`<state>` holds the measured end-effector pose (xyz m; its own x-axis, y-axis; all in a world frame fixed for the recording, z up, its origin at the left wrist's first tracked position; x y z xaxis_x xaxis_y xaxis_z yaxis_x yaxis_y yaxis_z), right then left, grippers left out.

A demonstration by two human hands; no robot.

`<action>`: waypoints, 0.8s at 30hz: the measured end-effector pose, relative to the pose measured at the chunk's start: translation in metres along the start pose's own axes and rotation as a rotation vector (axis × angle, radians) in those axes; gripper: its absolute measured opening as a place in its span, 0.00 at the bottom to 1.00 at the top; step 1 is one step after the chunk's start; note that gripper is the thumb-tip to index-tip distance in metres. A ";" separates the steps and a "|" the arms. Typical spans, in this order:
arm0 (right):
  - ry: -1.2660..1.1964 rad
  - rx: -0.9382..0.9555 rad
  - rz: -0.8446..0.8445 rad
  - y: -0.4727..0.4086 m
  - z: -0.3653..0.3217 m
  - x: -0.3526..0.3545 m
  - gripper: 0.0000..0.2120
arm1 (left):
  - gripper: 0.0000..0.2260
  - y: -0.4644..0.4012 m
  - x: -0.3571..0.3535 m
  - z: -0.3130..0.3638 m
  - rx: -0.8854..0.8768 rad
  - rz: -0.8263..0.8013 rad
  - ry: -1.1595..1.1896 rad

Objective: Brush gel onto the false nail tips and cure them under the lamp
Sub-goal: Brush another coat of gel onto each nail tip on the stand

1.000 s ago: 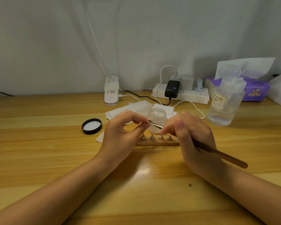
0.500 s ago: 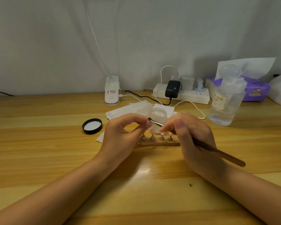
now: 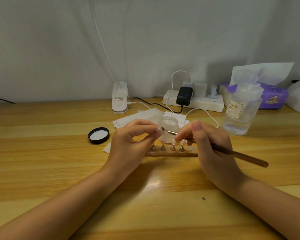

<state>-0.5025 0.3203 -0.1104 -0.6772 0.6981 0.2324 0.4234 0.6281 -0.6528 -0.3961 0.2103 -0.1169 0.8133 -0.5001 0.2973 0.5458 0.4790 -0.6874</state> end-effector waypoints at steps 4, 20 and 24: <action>-0.047 -0.034 0.024 0.001 0.003 0.005 0.21 | 0.11 0.000 -0.001 0.000 -0.001 -0.003 0.023; -0.073 -0.042 0.020 0.002 0.003 0.004 0.21 | 0.11 0.001 -0.001 -0.004 0.044 -0.007 0.048; 0.025 0.007 0.039 0.000 -0.002 0.003 0.17 | 0.10 0.000 -0.003 -0.005 0.059 -0.033 0.031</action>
<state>-0.5034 0.3233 -0.1081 -0.6450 0.7305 0.2243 0.4453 0.5978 -0.6666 -0.3996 0.2083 -0.1216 0.7887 -0.5379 0.2978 0.5838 0.5033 -0.6371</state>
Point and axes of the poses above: each hand's wrist, its own y-axis away from the middle knuckle, its own x-axis out of the back of the hand, z = x × y, the point moved 8 cm from there along -y, towards the middle knuckle, and after that the axes turned 6 degrees about -x, right-handed, at the moved point
